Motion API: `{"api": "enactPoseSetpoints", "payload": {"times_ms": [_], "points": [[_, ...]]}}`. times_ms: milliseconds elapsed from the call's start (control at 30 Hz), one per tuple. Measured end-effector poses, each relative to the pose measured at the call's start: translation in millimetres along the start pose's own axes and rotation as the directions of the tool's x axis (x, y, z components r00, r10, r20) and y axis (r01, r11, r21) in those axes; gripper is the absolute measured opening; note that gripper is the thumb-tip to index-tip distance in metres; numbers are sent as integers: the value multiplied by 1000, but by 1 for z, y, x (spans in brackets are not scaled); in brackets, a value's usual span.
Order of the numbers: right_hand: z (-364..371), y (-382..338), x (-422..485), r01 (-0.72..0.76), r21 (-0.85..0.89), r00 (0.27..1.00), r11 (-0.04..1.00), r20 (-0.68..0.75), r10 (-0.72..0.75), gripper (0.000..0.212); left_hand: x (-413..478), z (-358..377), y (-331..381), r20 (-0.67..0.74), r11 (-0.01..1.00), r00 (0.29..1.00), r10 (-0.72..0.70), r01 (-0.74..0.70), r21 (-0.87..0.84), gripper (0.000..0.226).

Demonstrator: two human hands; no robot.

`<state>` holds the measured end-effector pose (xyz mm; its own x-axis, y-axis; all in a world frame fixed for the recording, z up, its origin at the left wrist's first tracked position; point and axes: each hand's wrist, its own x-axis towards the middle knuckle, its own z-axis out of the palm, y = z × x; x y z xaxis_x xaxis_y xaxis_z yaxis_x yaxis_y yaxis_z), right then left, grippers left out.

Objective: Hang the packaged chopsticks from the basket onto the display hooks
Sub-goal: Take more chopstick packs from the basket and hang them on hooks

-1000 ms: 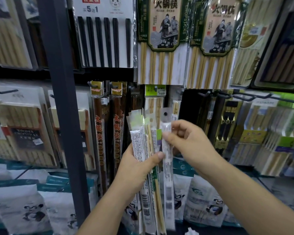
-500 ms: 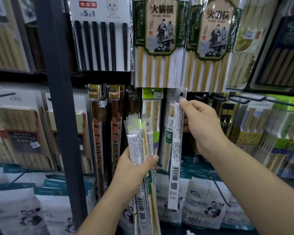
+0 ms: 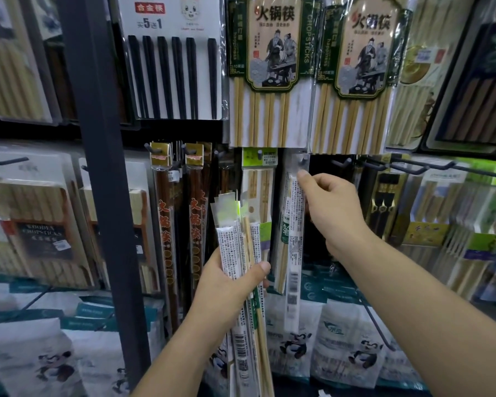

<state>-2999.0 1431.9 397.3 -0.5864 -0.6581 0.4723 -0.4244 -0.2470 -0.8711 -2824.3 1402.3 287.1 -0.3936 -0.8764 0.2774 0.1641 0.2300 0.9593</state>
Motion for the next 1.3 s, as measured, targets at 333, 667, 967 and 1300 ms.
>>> {"api": "enactPoseSetpoints", "payload": {"times_ms": [333, 667, 967, 1300], "points": [[11, 18, 14, 53, -272, 990, 961, -115, -87, 43, 0, 0, 1, -13, 1000, 1000, -24, 24, -9, 30], [12, 21, -40, 87, -128, 995, 988, 54, -81, 26, 0, 1, 1, 11, 997, 1000, 22, -22, -72, 31], [11, 15, -59, 71, -38, 972, 997, 225, -61, 10, -2, 5, 0, 37, 996, 999, 32, -29, -80, 31], [-7, -14, -27, 81, 150, 997, 985, -13, -80, 22, 1, 8, -2, -12, 970, 1000, -5, 2, -245, 23]]}}
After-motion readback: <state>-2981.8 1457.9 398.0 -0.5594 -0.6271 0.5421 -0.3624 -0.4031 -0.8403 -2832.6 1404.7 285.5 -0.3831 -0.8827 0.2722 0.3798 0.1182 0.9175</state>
